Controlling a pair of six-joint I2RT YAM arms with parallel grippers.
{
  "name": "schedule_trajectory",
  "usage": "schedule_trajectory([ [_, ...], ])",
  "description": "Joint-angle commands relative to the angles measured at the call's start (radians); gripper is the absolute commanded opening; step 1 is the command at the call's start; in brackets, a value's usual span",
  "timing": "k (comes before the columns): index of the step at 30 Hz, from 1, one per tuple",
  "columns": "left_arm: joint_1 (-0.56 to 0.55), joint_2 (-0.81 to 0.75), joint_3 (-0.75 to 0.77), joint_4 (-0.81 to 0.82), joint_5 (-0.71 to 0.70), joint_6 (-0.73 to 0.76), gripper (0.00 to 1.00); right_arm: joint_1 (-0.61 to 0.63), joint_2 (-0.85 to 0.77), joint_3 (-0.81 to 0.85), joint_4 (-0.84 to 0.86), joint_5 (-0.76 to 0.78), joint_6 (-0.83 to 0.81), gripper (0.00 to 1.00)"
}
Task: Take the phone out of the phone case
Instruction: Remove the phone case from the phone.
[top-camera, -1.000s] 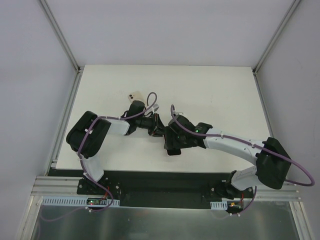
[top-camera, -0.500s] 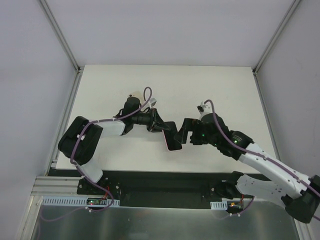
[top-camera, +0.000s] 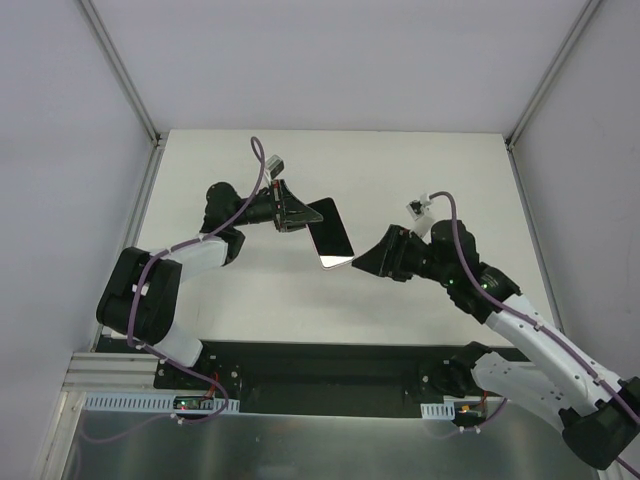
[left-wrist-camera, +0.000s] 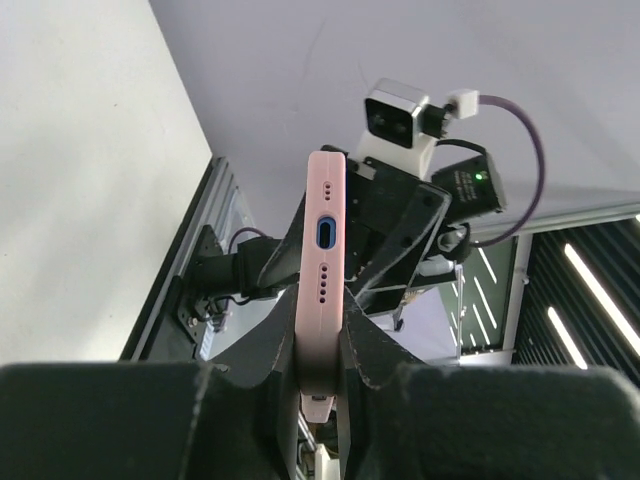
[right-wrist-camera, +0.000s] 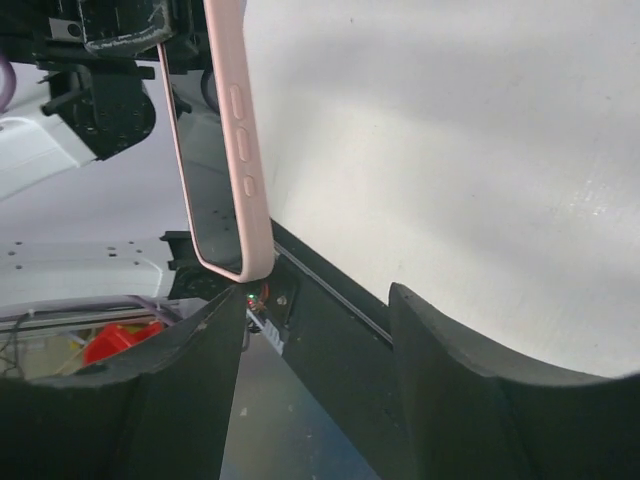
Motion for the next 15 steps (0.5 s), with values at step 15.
schedule_trajectory([
  [15,0.019,-0.021,-0.023,0.34,0.025,-0.172,0.0,-0.024,0.076,-0.018,0.379,-0.201,0.197,0.38],
])
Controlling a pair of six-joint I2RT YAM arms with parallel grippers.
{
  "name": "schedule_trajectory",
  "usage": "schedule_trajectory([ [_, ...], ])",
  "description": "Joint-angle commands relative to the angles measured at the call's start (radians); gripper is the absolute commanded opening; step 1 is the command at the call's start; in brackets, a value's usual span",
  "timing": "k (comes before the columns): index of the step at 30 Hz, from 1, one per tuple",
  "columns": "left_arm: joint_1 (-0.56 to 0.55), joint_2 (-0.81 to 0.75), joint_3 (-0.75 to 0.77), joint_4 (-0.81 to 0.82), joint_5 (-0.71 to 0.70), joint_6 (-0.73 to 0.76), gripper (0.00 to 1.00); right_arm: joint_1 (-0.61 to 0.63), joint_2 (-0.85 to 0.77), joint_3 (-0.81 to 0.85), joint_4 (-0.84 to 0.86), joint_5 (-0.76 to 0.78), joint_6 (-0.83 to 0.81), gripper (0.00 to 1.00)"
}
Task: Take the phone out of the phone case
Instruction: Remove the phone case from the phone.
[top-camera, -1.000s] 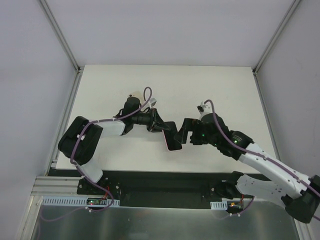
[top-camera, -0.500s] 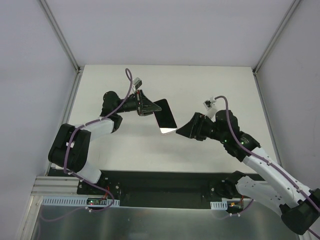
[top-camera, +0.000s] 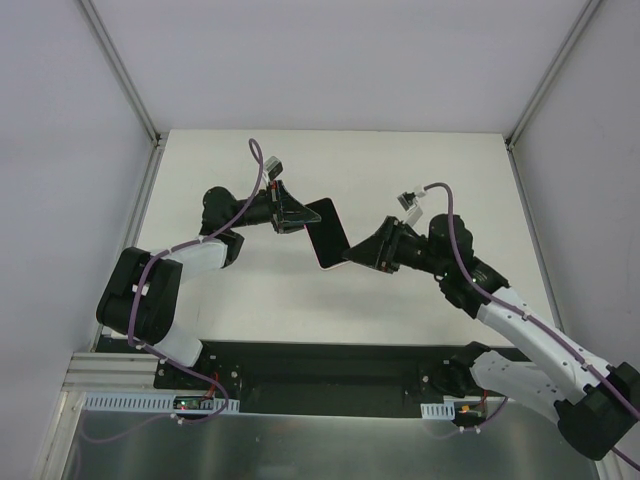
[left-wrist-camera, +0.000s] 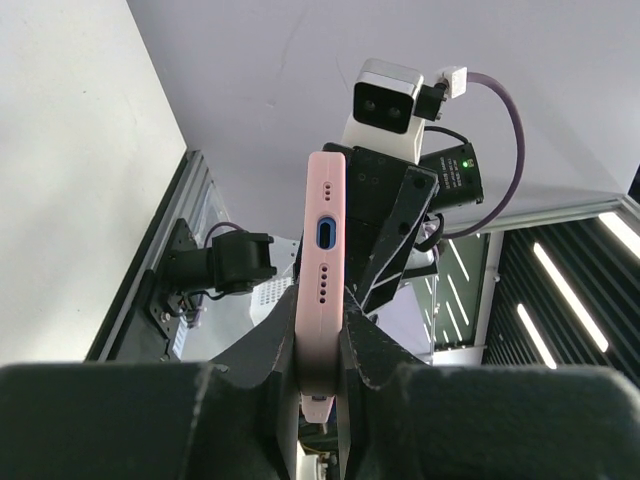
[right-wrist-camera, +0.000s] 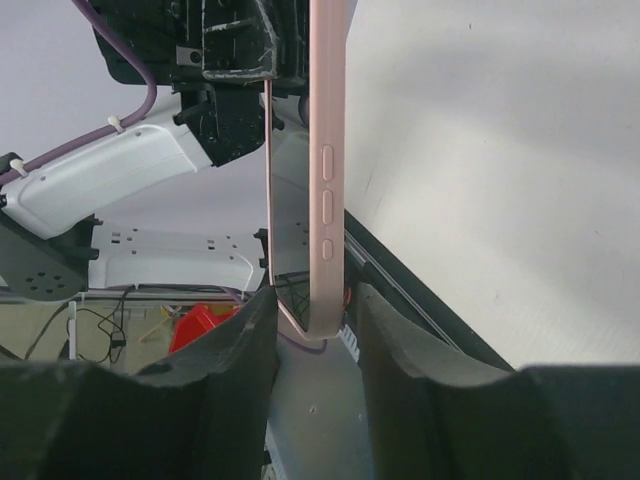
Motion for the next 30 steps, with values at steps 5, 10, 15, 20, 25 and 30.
schedule_trajectory([
  [5,0.002,-0.017,0.011,0.22,0.007,-0.042,0.0,-0.003,0.009,-0.001,0.126,-0.045,0.065,0.14],
  [10,0.008,0.005,0.008,0.266,0.001,-0.068,0.0,-0.003,-0.034,-0.027,0.151,-0.032,0.089,0.01],
  [15,0.012,0.029,-0.011,0.336,-0.022,-0.096,0.0,-0.003,-0.087,-0.031,0.171,-0.023,0.111,0.01],
  [20,0.01,0.028,-0.012,0.445,-0.086,-0.202,0.0,-0.003,-0.081,-0.03,0.201,-0.032,0.106,0.01],
  [25,0.005,-0.144,-0.075,0.444,-0.281,-0.228,0.0,-0.006,-0.043,-0.053,0.249,-0.038,0.111,0.02],
  [30,0.01,-0.224,-0.092,0.444,-0.373,-0.248,0.0,-0.012,0.0,-0.068,0.348,-0.054,0.168,0.01],
])
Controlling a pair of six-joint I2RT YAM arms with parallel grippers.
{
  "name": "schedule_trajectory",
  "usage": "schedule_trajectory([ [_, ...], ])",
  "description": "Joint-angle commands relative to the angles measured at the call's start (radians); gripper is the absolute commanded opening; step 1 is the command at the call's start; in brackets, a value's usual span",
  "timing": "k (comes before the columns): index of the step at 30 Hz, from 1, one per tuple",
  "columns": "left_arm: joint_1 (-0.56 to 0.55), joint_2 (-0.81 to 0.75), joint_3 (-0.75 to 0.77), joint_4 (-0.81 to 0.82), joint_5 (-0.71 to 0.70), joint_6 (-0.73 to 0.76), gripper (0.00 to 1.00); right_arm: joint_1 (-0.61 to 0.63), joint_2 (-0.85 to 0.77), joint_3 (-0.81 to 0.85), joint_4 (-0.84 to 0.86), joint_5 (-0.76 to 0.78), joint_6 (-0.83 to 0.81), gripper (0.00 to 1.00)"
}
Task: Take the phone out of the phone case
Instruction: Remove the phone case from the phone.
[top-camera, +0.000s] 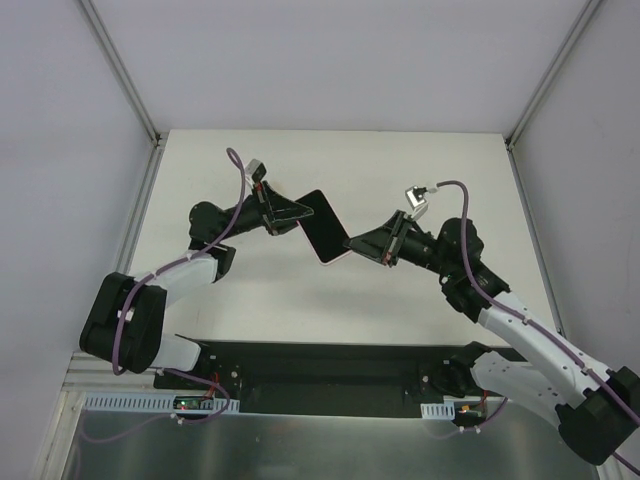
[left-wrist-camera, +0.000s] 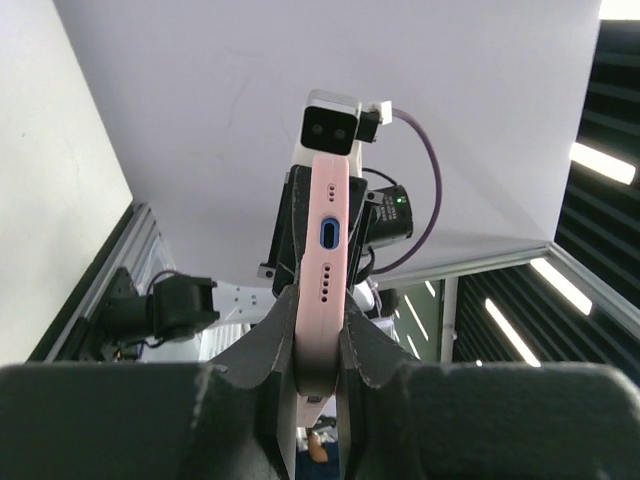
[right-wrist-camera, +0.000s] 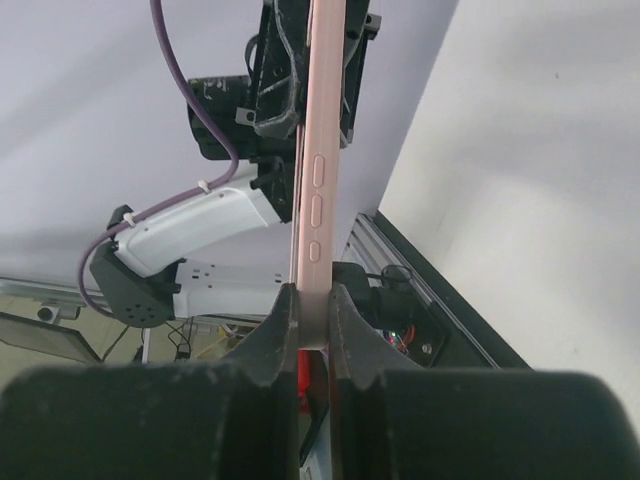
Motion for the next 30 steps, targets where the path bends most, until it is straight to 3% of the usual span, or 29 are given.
schedule_trajectory([
  [1,0.01,-0.086,0.012,0.401,-0.211,-0.098,0.0,-0.006,0.034,-0.016,0.168,-0.039,0.024,0.01],
  [6,0.011,-0.084,-0.031,0.402,-0.231,-0.073,0.0,-0.004,0.021,-0.028,0.196,0.031,0.128,0.11],
  [12,0.011,-0.089,-0.065,0.401,-0.251,-0.053,0.0,-0.001,-0.037,-0.079,0.231,0.171,0.265,0.11],
  [20,0.019,-0.078,-0.059,0.401,-0.267,-0.049,0.0,0.028,-0.054,-0.097,0.256,0.197,0.334,0.07],
  [30,0.023,-0.084,0.057,0.401,-0.304,-0.084,0.0,0.035,0.058,-0.177,0.616,0.212,0.51,0.04],
])
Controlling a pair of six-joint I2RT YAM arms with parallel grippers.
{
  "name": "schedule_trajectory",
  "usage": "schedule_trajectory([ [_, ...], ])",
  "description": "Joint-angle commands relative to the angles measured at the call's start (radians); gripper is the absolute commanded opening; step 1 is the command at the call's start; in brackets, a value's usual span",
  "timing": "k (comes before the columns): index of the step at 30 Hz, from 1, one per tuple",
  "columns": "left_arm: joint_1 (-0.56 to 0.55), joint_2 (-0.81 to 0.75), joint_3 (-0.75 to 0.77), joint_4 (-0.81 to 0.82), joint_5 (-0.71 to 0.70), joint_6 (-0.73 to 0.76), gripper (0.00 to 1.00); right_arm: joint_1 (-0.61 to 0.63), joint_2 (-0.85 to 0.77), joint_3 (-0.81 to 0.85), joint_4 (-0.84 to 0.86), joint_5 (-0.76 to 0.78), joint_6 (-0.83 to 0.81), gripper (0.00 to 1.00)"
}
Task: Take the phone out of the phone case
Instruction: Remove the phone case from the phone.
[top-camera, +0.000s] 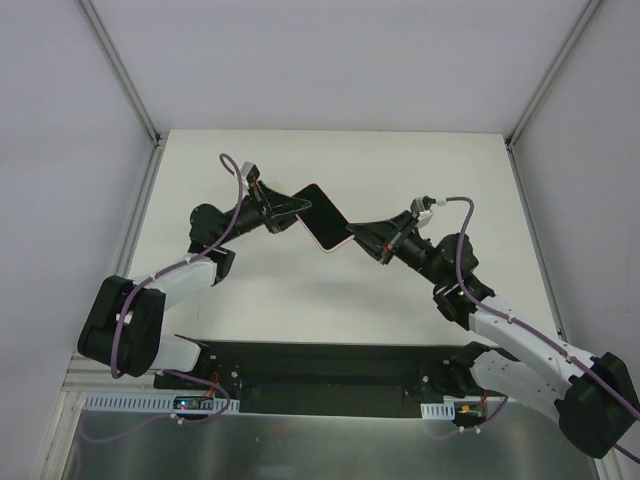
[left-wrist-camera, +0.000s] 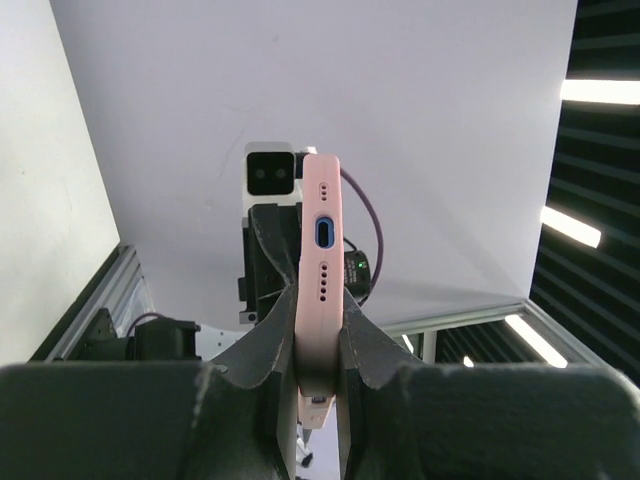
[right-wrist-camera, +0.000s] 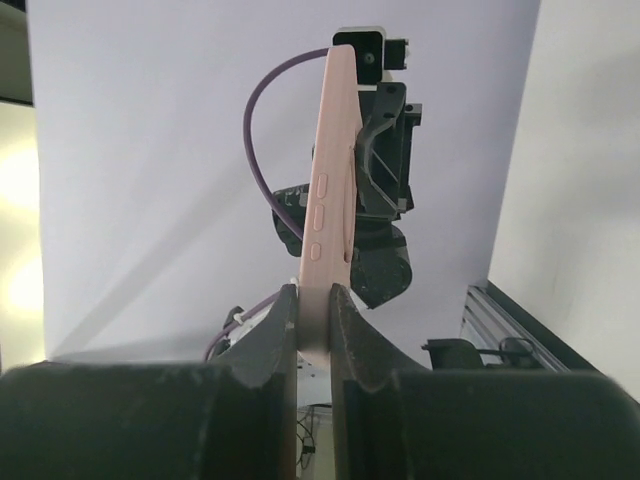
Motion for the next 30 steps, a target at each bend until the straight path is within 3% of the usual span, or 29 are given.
schedule_trajectory([
  [1,0.023,-0.047,0.112,0.437,-0.155,-0.079,0.0,0.004,0.057,-0.022,0.271,0.005,0.129,0.03],
  [10,0.036,-0.115,0.122,0.437,-0.184,-0.099,0.0,0.005,0.149,-0.037,0.468,0.055,0.193,0.01],
  [17,0.04,-0.139,0.125,0.435,-0.19,-0.101,0.0,0.039,0.295,-0.045,0.734,0.121,0.285,0.01],
  [30,0.076,-0.19,0.123,0.435,-0.201,-0.125,0.0,0.091,0.49,0.001,0.925,0.18,0.337,0.01],
])
